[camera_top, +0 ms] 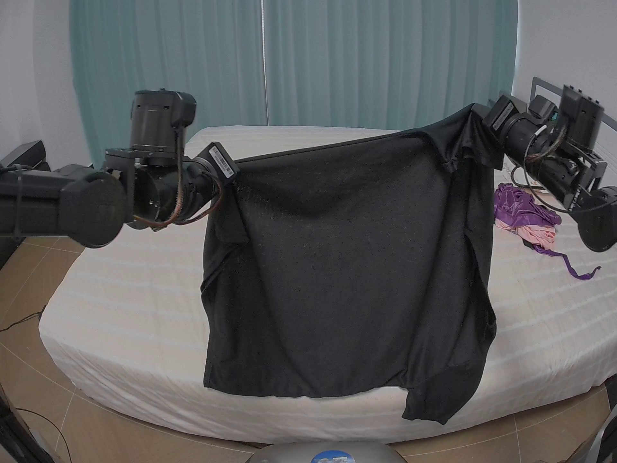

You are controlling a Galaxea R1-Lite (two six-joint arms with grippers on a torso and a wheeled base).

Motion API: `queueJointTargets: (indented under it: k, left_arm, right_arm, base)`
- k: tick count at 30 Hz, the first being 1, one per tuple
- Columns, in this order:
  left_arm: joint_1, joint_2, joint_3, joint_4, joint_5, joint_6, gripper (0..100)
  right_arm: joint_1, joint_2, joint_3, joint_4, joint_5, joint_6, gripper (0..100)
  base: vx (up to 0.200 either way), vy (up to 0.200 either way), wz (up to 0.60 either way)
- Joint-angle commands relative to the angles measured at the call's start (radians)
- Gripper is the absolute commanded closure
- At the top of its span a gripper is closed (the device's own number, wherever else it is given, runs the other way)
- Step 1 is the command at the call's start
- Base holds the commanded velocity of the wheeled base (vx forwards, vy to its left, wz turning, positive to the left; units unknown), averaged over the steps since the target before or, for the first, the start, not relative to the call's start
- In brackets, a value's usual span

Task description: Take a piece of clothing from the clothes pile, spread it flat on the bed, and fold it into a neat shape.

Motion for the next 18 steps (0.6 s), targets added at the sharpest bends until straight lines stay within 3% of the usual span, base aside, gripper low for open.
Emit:
queueJointTargets:
  k: [1,3,18]
  left_arm:
    - [0.019,0.186,-0.08,0.0,0.001,0.025,100]
    - [0.031,0.262,-0.118,-0.005,0.002,0.033,100]
    - [0.045,0.65,-0.35,-0.006,0.006,-0.013,100]
  right_arm:
    - [-0.022,0.178,-0.074,-0.004,0.007,0.003,100]
    - [-0.016,0.235,-0.076,-0.004,0.002,0.0,100]
    - [-0.019,0.603,-0.09,-0.119,-0.01,0.009,100]
  base:
    - [0.2,0.0,0.0]
    - [0.2,0.0,0.0]
    - [0.0,0.0,0.0]
